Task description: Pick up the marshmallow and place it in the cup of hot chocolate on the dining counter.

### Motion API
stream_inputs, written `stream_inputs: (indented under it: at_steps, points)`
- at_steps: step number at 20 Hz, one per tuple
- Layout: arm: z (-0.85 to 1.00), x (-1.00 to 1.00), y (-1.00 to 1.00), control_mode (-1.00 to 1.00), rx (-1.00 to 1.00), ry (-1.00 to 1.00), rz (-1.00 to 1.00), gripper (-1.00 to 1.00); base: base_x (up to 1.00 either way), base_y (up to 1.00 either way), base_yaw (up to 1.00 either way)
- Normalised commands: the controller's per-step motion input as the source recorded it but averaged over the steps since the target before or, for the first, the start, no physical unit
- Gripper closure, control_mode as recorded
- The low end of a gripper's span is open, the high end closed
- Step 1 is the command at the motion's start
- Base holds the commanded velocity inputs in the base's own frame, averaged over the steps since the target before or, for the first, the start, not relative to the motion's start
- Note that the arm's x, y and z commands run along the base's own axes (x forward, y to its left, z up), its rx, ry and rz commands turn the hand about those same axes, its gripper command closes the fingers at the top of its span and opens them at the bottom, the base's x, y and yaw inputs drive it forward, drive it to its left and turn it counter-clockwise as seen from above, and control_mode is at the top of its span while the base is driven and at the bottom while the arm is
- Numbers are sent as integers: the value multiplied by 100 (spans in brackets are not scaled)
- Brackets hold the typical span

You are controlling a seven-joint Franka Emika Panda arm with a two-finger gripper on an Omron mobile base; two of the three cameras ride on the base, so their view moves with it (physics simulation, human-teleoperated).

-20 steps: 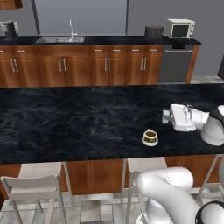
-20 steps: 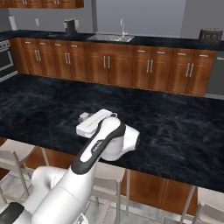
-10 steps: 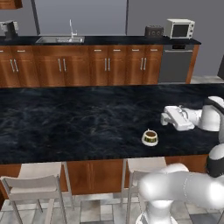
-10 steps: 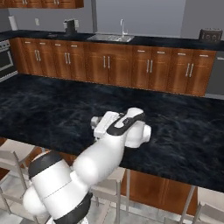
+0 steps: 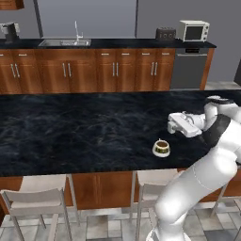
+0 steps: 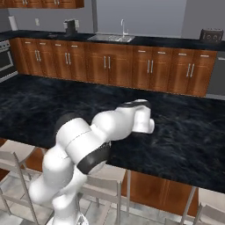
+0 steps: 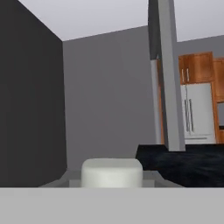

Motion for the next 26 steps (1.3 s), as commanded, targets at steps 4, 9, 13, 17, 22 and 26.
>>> stream_inputs:
  at_steps: [4, 9, 13, 17, 22, 26]
  points:
    - [-36, 25, 0, -100, -1, 0, 0, 100, 0, 0, 0]
    - [-31, 2, 0, -100, 0, -5, 0, 100, 0, 0, 0]
    - [-19, 0, 0, -100, -2, -13, 0, 100, 0, 0, 0]
    - [-16, 7, 0, -100, -1, -8, 0, 100, 0, 0, 0]
    - [-5, 10, 0, -100, 0, -1, 0, 100, 0, 0, 0]
    - [0, 0, 1, -100, 0, 0, 0, 100, 0, 0, 0]
